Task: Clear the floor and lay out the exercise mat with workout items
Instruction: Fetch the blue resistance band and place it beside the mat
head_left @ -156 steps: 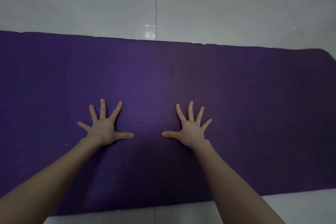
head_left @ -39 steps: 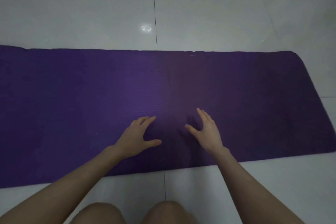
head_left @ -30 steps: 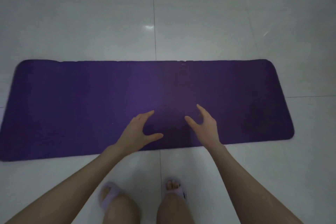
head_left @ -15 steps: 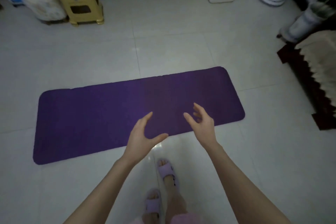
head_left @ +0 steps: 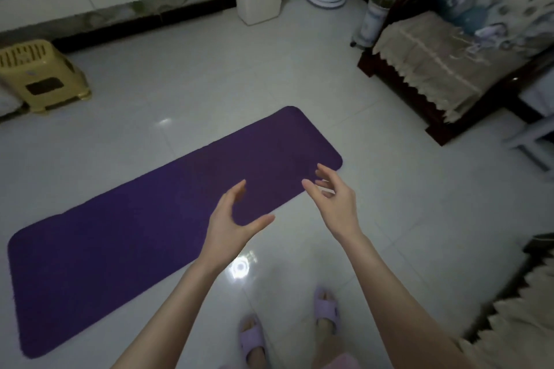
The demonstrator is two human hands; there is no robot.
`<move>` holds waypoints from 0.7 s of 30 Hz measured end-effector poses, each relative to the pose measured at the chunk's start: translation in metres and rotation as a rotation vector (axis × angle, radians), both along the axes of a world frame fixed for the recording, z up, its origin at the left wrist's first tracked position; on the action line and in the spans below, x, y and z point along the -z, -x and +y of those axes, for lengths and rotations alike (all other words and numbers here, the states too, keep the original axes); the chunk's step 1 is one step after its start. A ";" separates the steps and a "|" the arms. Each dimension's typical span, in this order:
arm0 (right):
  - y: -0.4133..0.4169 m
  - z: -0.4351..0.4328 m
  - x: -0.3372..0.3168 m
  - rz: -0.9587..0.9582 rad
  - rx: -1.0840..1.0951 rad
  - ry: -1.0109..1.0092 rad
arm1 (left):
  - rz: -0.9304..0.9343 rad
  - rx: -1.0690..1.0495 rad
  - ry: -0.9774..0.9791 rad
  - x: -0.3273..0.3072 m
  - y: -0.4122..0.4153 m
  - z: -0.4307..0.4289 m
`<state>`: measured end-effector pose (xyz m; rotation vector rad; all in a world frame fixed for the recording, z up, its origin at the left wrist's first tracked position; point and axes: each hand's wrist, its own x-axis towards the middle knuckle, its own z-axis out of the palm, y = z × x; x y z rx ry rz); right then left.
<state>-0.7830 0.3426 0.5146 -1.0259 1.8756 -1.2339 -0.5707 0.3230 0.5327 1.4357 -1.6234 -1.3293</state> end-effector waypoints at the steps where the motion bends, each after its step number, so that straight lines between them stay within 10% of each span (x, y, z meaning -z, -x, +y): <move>1: 0.009 0.006 -0.003 -0.001 0.018 0.008 | 0.002 0.019 0.003 -0.002 0.011 0.002; 21: 0.387 0.131 -0.047 -0.004 0.267 0.136 | 0.198 0.155 0.038 -0.041 0.425 0.082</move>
